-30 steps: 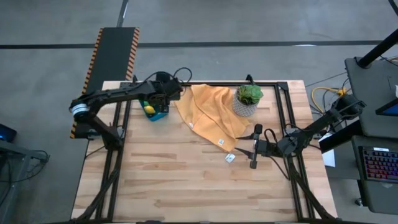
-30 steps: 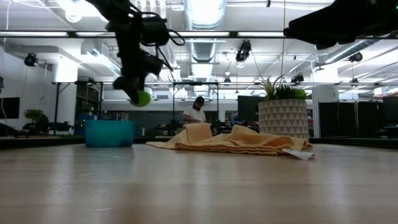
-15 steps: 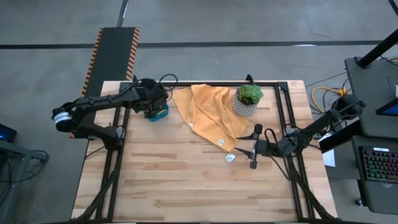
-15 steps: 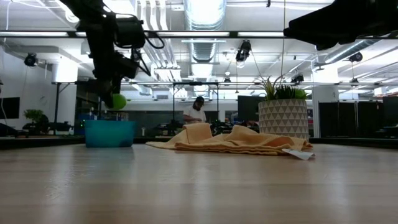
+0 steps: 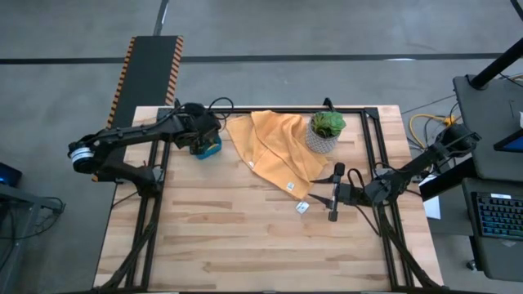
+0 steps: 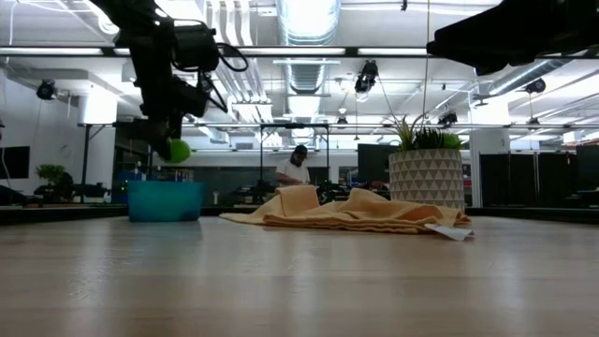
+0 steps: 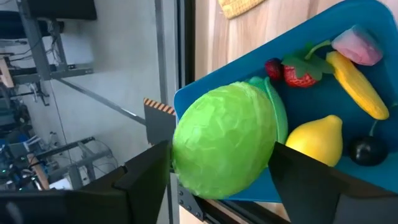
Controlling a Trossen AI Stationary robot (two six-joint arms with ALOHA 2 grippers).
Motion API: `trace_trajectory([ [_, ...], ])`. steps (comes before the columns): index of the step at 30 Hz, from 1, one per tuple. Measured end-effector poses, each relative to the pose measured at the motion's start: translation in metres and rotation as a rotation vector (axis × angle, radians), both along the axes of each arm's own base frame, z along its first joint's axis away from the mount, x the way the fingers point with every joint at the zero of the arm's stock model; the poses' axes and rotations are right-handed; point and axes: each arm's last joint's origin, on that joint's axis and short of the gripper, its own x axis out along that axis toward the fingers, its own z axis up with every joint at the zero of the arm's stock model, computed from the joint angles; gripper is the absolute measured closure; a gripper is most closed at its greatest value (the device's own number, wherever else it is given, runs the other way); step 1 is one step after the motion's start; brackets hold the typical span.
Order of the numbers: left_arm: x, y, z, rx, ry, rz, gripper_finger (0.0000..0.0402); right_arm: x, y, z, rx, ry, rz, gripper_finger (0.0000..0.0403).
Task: Pick and placing Produce into tupperware
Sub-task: Put the melon into the blue bin, then return to Home Position
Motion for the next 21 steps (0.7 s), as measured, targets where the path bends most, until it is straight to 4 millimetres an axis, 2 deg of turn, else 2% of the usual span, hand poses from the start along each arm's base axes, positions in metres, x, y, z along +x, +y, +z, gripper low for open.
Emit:
trace_trajectory([
  [7, 0.0, 0.0, 0.0, 0.003, 0.004, 0.003, 0.0098, 0.0, 0.0, 0.0, -0.001, 0.0, 0.0, 0.0216],
  [13, 0.0, -0.001, 0.001, -0.019, -0.048, 0.022, 0.0085, 0.0, 0.0, 0.0, -0.002, 0.001, 0.0, 0.0216],
  [16, 0.004, -0.004, 0.011, -0.121, -0.216, -0.005, 0.0085, 0.0, 0.0, 0.0, -0.002, 0.001, 0.0, 0.0216],
  [19, 0.009, -0.009, 0.031, -0.272, -0.523, -0.099, 0.0085, 0.0, 0.0, 0.0, -0.002, 0.001, 0.0, 0.0216],
  [21, 0.01, -0.015, 0.052, -0.355, -0.771, -0.221, 0.0085, 0.0, 0.0, 0.0, -0.002, 0.001, 0.0, 0.0216],
])
